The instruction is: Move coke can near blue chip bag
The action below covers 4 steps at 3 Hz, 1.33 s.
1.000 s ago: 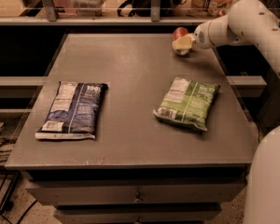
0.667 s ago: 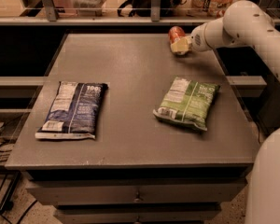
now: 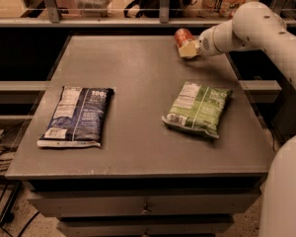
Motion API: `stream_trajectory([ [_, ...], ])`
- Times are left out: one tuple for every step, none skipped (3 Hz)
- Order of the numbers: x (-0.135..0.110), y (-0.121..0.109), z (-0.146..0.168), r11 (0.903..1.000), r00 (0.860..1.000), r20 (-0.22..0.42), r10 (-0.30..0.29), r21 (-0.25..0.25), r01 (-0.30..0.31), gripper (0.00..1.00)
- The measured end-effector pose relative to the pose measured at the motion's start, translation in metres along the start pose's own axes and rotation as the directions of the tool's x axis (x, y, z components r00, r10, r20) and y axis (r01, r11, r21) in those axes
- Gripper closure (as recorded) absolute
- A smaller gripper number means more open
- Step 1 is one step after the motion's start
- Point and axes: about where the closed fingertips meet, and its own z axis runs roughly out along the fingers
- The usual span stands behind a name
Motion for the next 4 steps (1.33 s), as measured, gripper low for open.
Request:
stream_trajectory([
  [-0.023,0.012,-0.015,0.9952,0.996,0.011,-0.093,-0.031,0.093,1.0],
  [-0.064,0.038,-0.051,0.9581,0.961,0.05,-0.271,-0.082,0.275,1.0],
  [-0.091,0.066,-0.082,0.8992,0.907,0.097,-0.411,-0.121,0.42,1.0],
  [-0.103,0.104,-0.1,0.8223,0.84,0.119,-0.53,-0.17,0.543,1.0],
])
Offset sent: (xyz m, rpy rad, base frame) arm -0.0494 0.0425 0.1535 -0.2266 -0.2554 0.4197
